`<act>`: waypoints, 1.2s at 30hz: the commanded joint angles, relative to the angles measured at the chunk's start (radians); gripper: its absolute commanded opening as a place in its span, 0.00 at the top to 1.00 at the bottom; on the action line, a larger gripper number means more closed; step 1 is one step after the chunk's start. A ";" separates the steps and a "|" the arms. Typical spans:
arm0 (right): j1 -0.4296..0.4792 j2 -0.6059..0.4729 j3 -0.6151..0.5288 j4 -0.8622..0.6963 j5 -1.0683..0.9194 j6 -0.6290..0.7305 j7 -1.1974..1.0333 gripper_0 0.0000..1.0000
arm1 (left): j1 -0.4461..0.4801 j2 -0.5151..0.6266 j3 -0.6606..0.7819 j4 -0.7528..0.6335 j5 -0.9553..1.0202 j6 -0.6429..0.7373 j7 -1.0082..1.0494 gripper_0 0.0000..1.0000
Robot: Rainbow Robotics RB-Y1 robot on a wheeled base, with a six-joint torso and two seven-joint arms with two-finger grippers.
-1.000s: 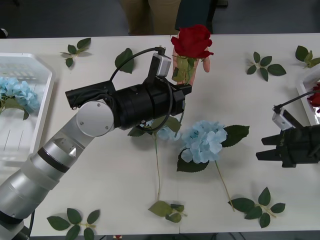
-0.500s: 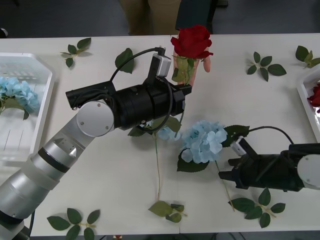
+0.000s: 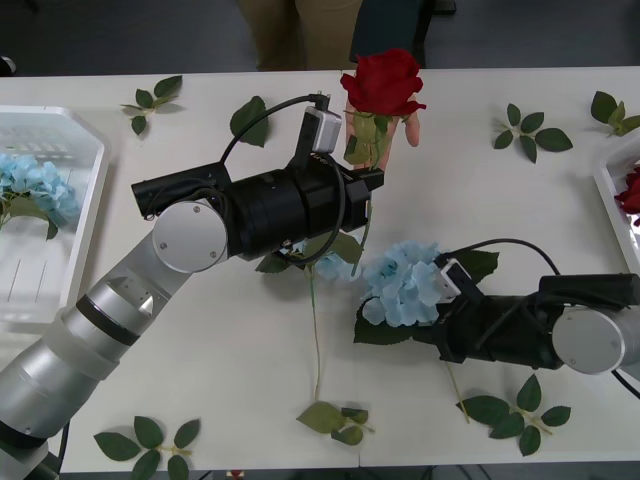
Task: Place the red flowers into the right box and the blue flowers into the left box. If a person shows an open palm, hand one flower to the person first, then continue sorting.
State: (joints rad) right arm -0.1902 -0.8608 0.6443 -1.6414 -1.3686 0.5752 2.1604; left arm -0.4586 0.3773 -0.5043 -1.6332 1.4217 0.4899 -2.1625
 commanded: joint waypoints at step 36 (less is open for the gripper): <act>0.100 0.143 -0.994 -0.270 -0.440 0.618 -0.028 1.00 | -0.028 -0.017 -0.013 -0.013 0.023 -0.013 -0.074 1.00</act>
State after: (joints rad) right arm -0.0152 -0.8157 -0.3510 -1.8596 -1.7947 1.1914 2.1580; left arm -0.4586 0.3770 -0.5051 -1.6307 1.4309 0.4888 -2.1625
